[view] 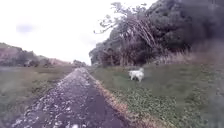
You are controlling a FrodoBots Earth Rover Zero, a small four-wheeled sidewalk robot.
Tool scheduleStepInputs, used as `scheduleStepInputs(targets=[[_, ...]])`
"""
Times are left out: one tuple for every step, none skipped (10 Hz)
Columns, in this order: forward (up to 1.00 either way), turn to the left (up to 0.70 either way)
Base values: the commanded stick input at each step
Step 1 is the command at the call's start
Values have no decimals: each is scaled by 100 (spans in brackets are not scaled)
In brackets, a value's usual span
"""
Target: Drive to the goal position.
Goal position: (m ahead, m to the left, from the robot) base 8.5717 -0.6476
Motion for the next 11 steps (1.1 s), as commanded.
scheduleStepInputs(targets=[[0,60],[0,60],[0,60],[0,60],[0,60],[0,60],[0,60],[0,60],[0,60],[0,60],[0,49]])
